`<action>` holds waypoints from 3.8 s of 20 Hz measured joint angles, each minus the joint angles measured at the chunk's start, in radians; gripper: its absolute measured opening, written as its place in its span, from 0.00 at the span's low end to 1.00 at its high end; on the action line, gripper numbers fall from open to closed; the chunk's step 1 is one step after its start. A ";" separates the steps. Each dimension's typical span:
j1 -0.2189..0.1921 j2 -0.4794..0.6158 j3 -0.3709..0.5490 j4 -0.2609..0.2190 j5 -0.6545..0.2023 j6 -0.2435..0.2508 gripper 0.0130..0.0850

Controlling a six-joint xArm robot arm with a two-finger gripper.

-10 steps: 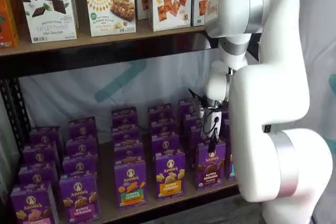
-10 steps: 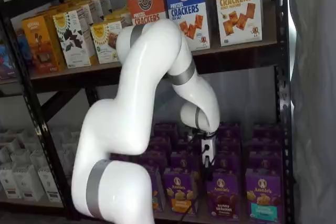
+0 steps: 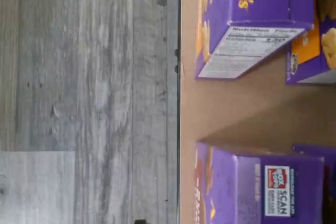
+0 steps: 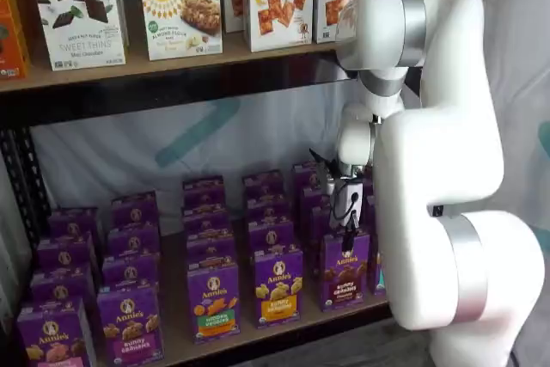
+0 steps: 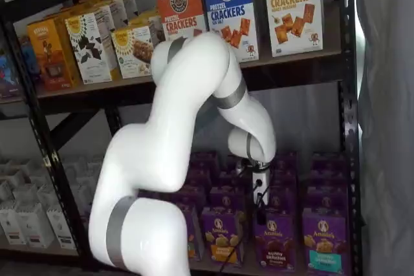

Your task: Pick up the purple box with a brown patch in the center, on the bottom shelf, the fifth box from the left

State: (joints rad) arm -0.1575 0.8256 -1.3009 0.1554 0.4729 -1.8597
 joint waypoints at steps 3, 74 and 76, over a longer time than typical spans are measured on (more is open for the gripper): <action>-0.003 0.020 -0.021 -0.015 -0.008 0.010 1.00; -0.011 0.142 -0.047 -0.181 -0.157 0.148 0.28; -0.010 0.121 -0.023 -0.193 -0.152 0.161 0.28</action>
State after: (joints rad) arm -0.1671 0.9468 -1.3237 -0.0378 0.3209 -1.6985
